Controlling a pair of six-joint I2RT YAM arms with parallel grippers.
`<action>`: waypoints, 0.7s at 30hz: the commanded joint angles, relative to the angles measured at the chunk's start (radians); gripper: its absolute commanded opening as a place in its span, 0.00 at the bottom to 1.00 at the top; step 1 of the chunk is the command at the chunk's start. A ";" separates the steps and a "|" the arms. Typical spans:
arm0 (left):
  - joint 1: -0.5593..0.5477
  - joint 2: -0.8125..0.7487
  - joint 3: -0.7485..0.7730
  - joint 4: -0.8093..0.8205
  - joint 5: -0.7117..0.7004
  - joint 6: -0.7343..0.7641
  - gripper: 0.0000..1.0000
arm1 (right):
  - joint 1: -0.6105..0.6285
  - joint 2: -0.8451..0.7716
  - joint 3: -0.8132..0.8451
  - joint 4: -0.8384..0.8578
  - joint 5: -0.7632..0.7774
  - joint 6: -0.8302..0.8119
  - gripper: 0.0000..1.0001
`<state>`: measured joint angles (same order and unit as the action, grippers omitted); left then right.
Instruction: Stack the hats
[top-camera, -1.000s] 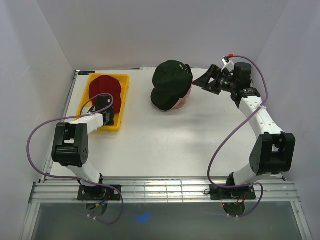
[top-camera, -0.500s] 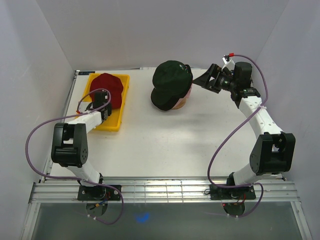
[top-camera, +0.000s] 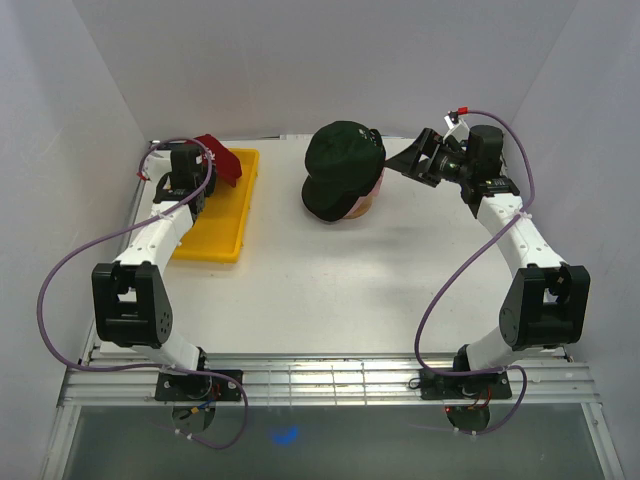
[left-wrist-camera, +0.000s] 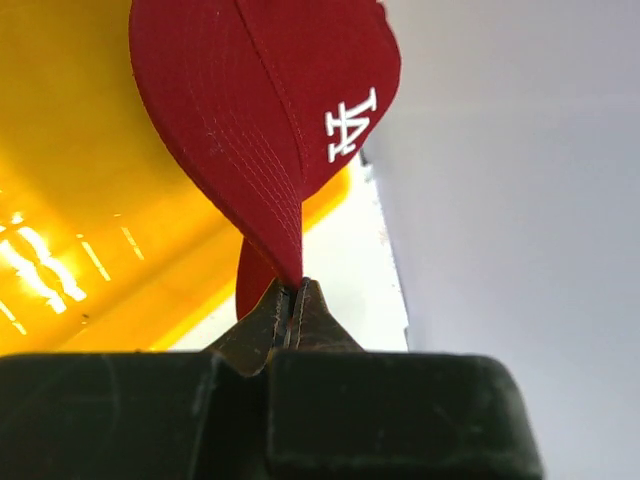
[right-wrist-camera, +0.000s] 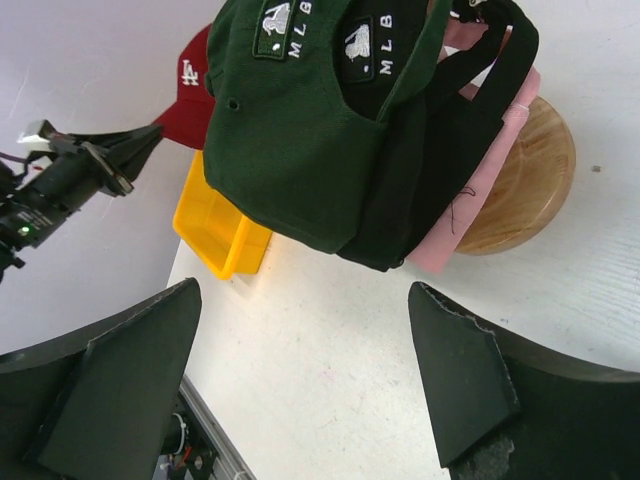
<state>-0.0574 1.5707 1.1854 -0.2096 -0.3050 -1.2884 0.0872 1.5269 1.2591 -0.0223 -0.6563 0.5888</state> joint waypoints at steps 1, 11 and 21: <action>0.004 -0.109 0.095 -0.048 0.040 0.119 0.00 | 0.000 -0.001 0.042 0.048 -0.019 0.006 0.89; 0.018 -0.173 0.279 -0.018 0.262 0.231 0.00 | -0.001 0.044 0.181 -0.022 -0.022 -0.007 0.89; 0.036 -0.109 0.353 0.301 0.803 0.129 0.00 | -0.073 0.197 0.420 -0.002 -0.175 0.111 0.89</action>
<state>-0.0280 1.4502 1.5139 -0.1120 0.2279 -1.0996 0.0448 1.6772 1.6066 -0.0505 -0.7448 0.6445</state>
